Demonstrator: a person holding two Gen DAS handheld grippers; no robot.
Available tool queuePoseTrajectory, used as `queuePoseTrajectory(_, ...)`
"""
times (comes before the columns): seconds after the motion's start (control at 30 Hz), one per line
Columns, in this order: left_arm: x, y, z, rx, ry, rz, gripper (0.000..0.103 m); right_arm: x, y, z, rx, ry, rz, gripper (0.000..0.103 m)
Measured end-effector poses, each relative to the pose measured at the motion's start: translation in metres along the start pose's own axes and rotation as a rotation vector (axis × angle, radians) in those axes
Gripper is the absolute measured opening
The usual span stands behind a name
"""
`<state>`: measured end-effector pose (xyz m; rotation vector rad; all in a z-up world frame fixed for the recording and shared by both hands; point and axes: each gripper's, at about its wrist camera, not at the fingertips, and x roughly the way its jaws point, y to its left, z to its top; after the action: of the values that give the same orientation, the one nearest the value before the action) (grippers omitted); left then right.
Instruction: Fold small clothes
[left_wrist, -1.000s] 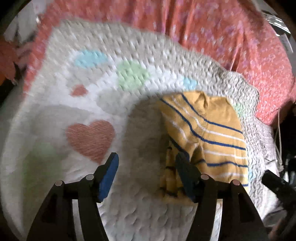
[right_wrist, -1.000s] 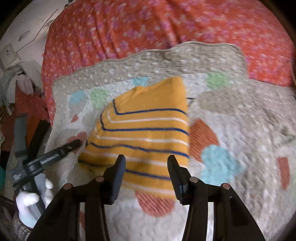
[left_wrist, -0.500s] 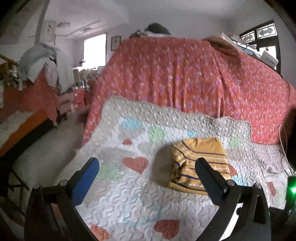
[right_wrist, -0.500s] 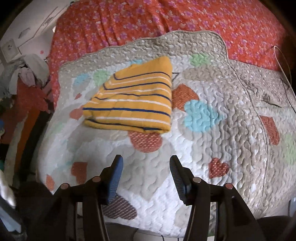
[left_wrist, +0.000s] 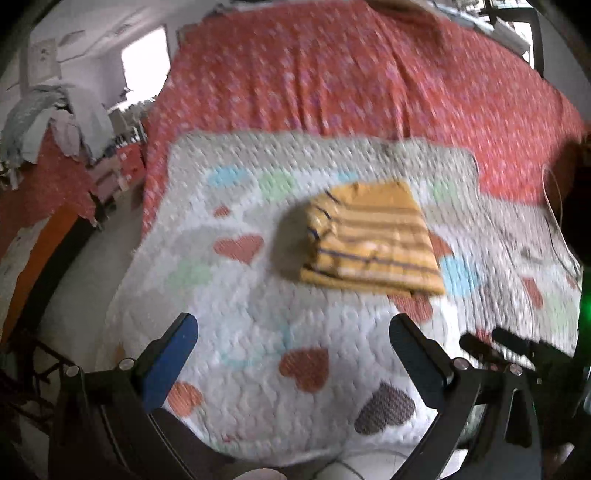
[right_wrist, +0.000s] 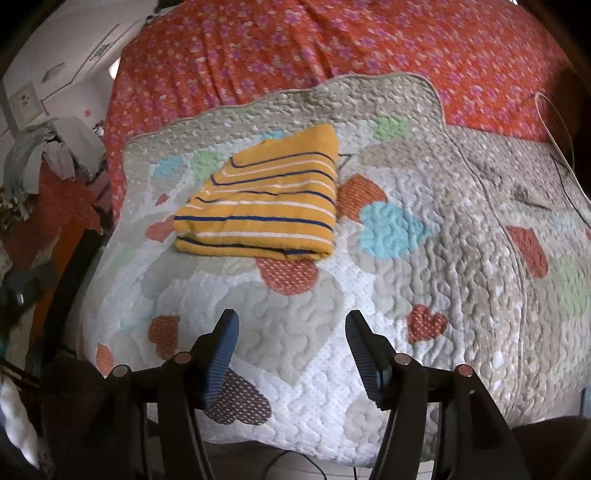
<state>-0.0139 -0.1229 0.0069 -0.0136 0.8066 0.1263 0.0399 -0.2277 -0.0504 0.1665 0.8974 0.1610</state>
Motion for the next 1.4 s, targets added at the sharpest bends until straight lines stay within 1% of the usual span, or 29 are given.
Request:
queuePoseTrajectory(0.13,0.005,-0.013,-0.007,0.033,0.029,-0.006,0.103,0.005,-0.01,-0.004,0.029,0.018,-0.019,0.065)
queuePoseTrajectory(0.3,0.011,-0.018,-0.009,0.043,0.05,-0.026,0.103,0.011,-0.012,-0.007,0.029,0.032,-0.029,0.065)
queuePoseTrajectory(0.47,0.023,-0.015,-0.01,0.024,0.086,-0.05,0.103,0.018,-0.011,-0.009,0.015,0.044,-0.039,0.065)
queuePoseTrajectory(0.97,0.049,-0.011,-0.018,-0.006,0.156,-0.061,0.103,0.035,-0.013,-0.013,0.014,0.089,-0.054,0.065)
queuePoseTrajectory(1.2,0.06,-0.009,-0.022,-0.023,0.199,-0.066,0.103,0.038,-0.015,-0.013,0.0,0.09,-0.065,0.065)
queuePoseTrajectory(1.4,0.061,-0.01,-0.023,-0.023,0.206,-0.064,0.103,0.038,-0.015,-0.013,-0.004,0.088,-0.064,0.065)
